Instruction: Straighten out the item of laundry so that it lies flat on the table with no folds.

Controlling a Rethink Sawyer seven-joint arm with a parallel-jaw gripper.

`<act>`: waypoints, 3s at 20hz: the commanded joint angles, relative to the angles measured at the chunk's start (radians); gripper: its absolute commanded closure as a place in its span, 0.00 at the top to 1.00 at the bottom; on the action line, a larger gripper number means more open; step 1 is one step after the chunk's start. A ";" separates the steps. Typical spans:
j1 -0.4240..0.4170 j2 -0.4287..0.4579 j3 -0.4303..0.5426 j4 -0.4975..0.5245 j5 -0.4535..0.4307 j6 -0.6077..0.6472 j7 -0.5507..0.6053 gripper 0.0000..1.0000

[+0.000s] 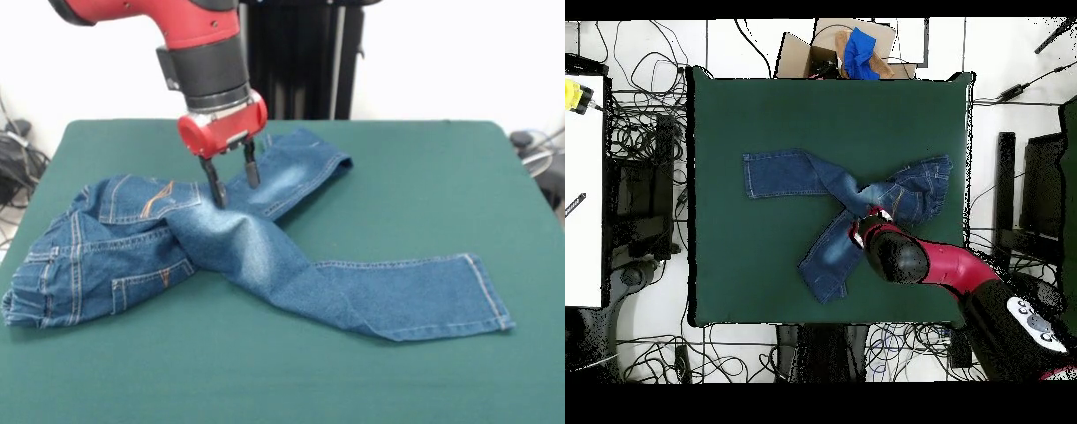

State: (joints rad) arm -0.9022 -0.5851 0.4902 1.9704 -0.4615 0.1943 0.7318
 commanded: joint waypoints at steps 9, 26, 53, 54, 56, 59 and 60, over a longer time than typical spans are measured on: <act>0.037 -0.051 -0.020 0.118 -0.055 -0.104 0.198 0.00; 0.047 -0.065 -0.024 0.131 -0.067 -0.155 0.199 0.00; -0.039 -0.104 0.215 -0.156 -0.130 0.213 -0.052 1.00; -0.040 -0.101 0.221 -0.159 -0.133 0.220 -0.057 1.00; -0.048 -0.093 0.233 -0.163 -0.137 0.230 -0.064 1.00; -0.066 -0.077 0.252 -0.166 -0.139 0.238 -0.074 1.00; -0.072 -0.073 0.257 -0.166 -0.139 0.240 -0.078 1.00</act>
State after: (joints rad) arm -0.9841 -0.7019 0.6541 1.8520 -0.5354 0.3722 0.7318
